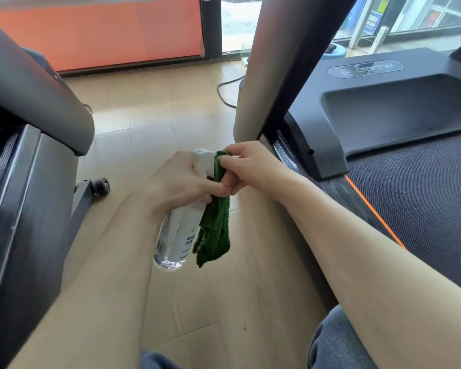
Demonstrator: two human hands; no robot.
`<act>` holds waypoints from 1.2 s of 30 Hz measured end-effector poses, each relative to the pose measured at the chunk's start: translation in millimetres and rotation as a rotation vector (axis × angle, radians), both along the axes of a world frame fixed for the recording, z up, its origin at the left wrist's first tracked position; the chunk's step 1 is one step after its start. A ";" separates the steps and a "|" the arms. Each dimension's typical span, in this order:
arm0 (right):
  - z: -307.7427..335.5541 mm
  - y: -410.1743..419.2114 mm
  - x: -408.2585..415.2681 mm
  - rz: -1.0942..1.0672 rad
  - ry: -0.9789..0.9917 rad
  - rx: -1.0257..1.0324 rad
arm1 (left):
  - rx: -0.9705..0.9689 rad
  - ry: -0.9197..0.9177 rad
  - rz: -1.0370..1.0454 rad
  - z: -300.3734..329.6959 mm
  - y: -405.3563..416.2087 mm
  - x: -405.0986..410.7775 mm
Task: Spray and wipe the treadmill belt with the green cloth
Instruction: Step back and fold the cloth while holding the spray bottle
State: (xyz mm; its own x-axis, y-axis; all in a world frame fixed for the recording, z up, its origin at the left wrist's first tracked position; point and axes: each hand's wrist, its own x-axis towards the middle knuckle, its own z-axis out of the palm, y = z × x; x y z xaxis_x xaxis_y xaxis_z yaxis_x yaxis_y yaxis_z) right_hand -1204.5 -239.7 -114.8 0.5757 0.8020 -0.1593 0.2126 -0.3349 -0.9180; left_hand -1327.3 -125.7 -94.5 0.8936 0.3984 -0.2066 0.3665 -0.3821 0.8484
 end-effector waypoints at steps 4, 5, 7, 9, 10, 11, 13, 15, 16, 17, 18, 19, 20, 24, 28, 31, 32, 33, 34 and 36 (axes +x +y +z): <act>-10.3 -9.7 12.9 0.001 -0.059 -0.043 | 0.034 0.026 0.034 -1.0 10.9 -5.8; -14.7 -14.8 16.6 0.015 0.035 -0.054 | 0.032 0.013 0.043 0.8 12.7 -7.5; -27.7 -24.4 21.1 0.053 0.191 -0.108 | 0.002 -0.028 0.043 4.7 14.2 -10.0; -40.6 -27.9 20.8 0.087 0.212 -0.179 | -0.029 -0.058 0.040 6.9 15.2 -9.8; -44.2 -26.4 18.6 0.107 0.205 -0.205 | -0.036 -0.068 0.035 6.9 15.7 -9.3; -47.5 -22.9 17.2 0.123 0.193 -0.231 | -0.040 -0.075 0.034 6.5 16.5 -8.8; -45.8 -15.1 12.6 0.155 0.156 -0.277 | -0.054 -0.087 0.039 5.5 18.5 -8.2; -45.9 -10.5 10.5 0.172 0.112 -0.317 | -0.047 -0.099 0.080 5.6 20.9 -9.0; -48.5 -9.9 11.8 0.167 0.091 -0.336 | -0.039 -0.098 0.124 5.4 23.1 -10.2; -50.7 -11.0 13.8 0.161 0.072 -0.353 | -0.041 -0.097 0.184 4.6 26.7 -11.3; -51.2 -13.1 14.2 0.159 0.057 -0.370 | -0.049 -0.087 0.256 2.0 32.1 -13.0; -50.5 -15.9 15.3 0.160 0.057 -0.377 | -0.056 -0.066 0.337 -1.3 38.4 -14.9; -48.2 -18.8 15.9 0.165 0.082 -0.370 | -0.054 -0.038 0.428 -4.7 43.3 -16.4; -39.1 -23.0 16.4 0.137 0.325 -0.269 | 0.140 0.117 0.591 -15.9 44.2 -23.0; -31.5 -19.0 12.6 0.011 0.483 -0.178 | -0.050 0.197 0.426 -26.8 35.7 -24.0; -28.5 -18.7 13.7 -0.082 0.577 -0.149 | -0.254 0.259 0.227 -30.0 23.9 -21.7; -28.1 -18.3 14.7 -0.127 0.576 -0.126 | -0.297 0.282 0.186 -32.1 20.3 -20.8; -27.3 -18.0 15.8 -0.178 0.568 -0.097 | -0.337 0.299 0.154 -34.6 16.9 -19.8; -26.4 -17.5 16.4 -0.224 0.556 -0.066 | -0.369 0.307 0.135 -36.5 13.4 -18.9; -24.8 -16.4 17.8 -0.263 0.546 -0.011 | -0.433 0.290 0.166 -40.4 11.2 -16.8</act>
